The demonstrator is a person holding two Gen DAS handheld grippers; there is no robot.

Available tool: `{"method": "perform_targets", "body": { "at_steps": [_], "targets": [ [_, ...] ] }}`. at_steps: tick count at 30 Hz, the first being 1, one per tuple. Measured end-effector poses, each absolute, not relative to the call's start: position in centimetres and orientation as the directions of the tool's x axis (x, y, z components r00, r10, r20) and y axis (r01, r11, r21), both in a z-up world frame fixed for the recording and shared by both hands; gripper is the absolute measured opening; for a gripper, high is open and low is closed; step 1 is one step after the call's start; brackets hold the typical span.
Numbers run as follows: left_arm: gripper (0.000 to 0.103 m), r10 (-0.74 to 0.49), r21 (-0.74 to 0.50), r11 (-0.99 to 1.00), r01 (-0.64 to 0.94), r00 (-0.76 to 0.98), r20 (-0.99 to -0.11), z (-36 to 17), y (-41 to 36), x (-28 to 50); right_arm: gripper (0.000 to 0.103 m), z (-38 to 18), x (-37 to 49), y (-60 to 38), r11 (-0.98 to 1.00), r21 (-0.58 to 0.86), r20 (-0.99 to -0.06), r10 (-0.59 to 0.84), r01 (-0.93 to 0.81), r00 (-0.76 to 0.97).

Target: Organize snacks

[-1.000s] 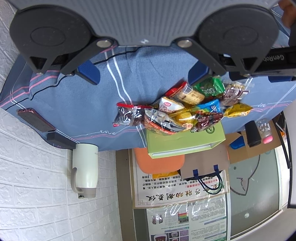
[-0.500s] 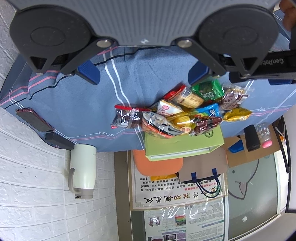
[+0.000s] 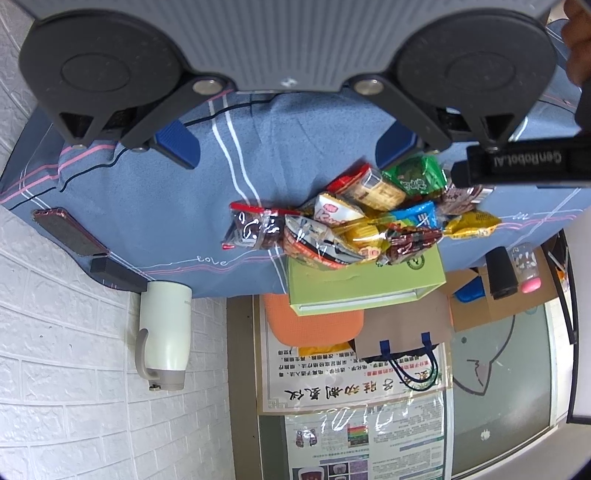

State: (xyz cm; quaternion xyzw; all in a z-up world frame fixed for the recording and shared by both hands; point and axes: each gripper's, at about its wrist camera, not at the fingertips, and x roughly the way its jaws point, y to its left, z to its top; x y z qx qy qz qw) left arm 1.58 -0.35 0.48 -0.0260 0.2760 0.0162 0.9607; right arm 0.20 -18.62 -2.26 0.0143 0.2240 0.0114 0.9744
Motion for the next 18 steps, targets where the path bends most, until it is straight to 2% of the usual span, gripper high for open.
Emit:
{"method": "perform_targets", "body": {
  "at_steps": [11, 18],
  "targets": [
    [0.091, -0.004, -0.059, 0.998, -0.034, 0.837, -0.546, 1.1, -0.5, 3.1, 0.102, -2.1, 1.7, -18.9, 1.000, 0.014, -0.431, 0.007, -0.001, 0.902],
    [0.091, 0.032, -0.079, 0.993, -0.092, 0.829, -0.559, 1.8, 0.7, 5.6, 0.102, -1.7, 5.5, -18.3, 0.994, 0.046, -0.425, 0.113, -0.103, 0.898]
  ]
}}
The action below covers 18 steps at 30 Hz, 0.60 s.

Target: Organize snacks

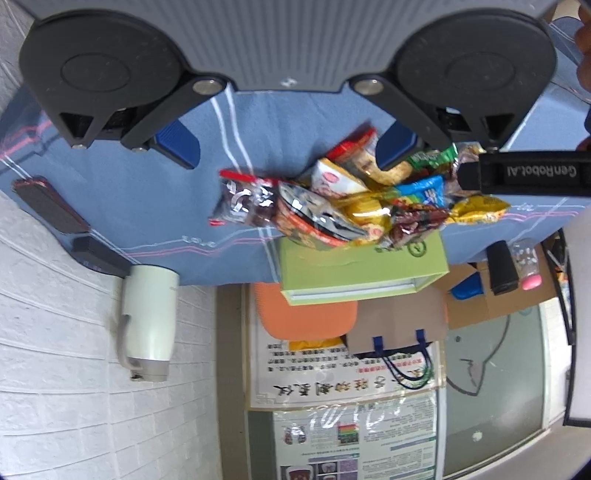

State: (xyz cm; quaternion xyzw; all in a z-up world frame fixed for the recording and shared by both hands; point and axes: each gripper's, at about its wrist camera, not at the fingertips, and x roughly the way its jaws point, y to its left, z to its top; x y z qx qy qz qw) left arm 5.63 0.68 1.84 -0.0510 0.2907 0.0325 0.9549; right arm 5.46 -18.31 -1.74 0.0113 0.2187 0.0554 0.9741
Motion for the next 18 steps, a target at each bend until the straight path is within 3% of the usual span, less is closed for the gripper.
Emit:
{"method": "perform_targets", "body": {
  "at_steps": [11, 18],
  "targets": [
    [0.089, 0.077, -0.082, 0.984, -0.159, 0.790, -0.608, 1.9, 4.3, 11.1, 0.102, -4.8, 12.7, -18.8, 0.992, 0.076, -0.556, 0.130, -0.105, 0.821],
    [0.084, 0.035, -0.091, 0.988, -0.123, 0.761, -0.648, 0.8, 4.7, 13.0, 0.102, -6.2, 14.0, -18.5, 0.991, 0.069, -0.604, 0.134, -0.117, 0.786]
  ]
}}
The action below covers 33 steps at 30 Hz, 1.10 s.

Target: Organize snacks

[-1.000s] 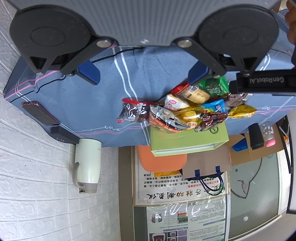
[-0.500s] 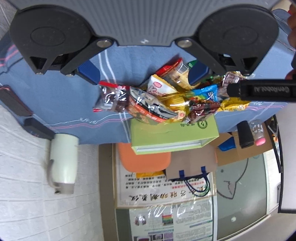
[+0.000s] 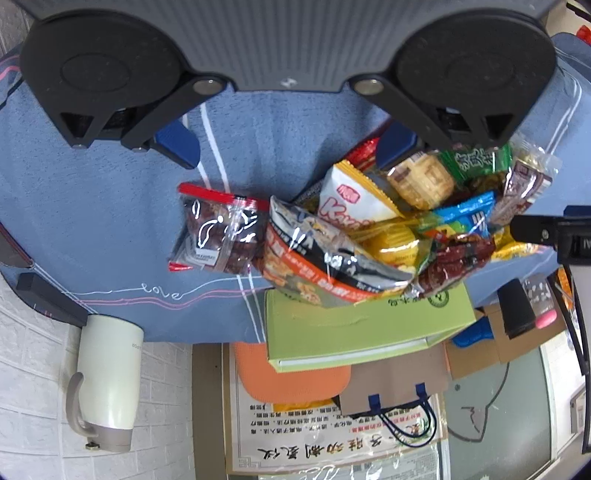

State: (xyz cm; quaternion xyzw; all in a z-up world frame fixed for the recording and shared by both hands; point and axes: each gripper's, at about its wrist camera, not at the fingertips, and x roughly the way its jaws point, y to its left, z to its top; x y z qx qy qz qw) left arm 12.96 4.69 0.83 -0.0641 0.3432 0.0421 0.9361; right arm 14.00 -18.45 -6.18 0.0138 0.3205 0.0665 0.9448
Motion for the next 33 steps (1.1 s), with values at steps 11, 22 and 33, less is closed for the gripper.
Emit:
{"method": "perform_targets", "body": {
  "at_steps": [11, 22, 33],
  "targets": [
    [0.083, -0.001, -0.099, 0.991, -0.086, 0.751, -0.661, 0.6, 4.5, 15.1, 0.102, -6.8, 14.3, -19.6, 0.982, 0.130, -0.570, 0.185, -0.134, 0.801],
    [0.084, -0.061, -0.085, 0.996, 0.010, 0.774, -0.631, 2.1, 6.1, 17.5, 0.102, -1.1, 14.4, -13.9, 0.920, 0.057, -0.467, 0.367, -0.387, 0.804],
    [0.081, -0.382, -0.319, 0.921, 0.224, 0.678, -0.628, 2.1, 10.1, 22.7, 0.102, -1.3, 19.9, -9.1, 0.834, 0.023, -0.484, 0.491, -0.551, 0.724]
  ]
}}
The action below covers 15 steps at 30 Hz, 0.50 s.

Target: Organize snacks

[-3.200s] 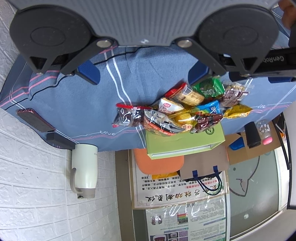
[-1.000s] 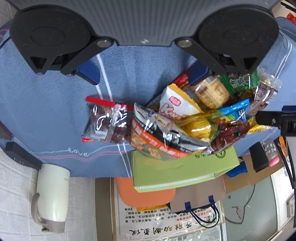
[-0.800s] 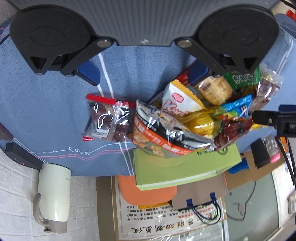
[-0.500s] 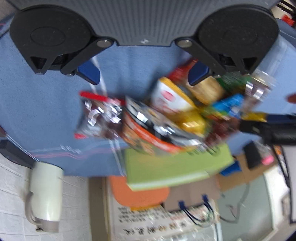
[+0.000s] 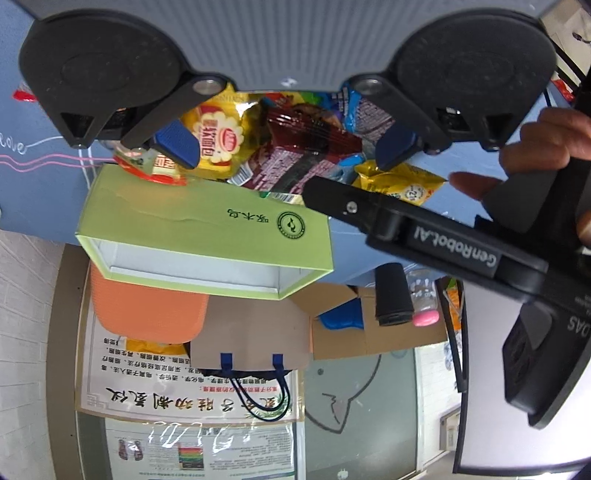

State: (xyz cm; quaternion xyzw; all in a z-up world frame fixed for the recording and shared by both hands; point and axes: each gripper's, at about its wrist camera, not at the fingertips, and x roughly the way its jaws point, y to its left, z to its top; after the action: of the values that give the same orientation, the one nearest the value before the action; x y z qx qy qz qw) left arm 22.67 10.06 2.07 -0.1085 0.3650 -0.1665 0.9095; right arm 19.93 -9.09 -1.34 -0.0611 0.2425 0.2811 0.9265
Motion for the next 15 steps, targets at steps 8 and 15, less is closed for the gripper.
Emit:
{"method": "perform_targets", "body": {
  "at_steps": [8, 15],
  "targets": [
    [0.067, -0.461, -0.374, 0.886, 0.273, 0.601, -0.653, 0.0, 8.8, 24.8, 0.102, -3.0, 21.0, -7.1, 0.811, -0.019, -0.508, 0.495, -0.584, 0.705],
    [0.042, -0.494, -0.434, 0.864, 0.255, 0.598, -0.631, -1.0, 9.7, 23.9, 0.065, -3.1, 20.4, -6.6, 0.810, -0.005, -0.524, 0.497, -0.586, 0.691]
  ]
}}
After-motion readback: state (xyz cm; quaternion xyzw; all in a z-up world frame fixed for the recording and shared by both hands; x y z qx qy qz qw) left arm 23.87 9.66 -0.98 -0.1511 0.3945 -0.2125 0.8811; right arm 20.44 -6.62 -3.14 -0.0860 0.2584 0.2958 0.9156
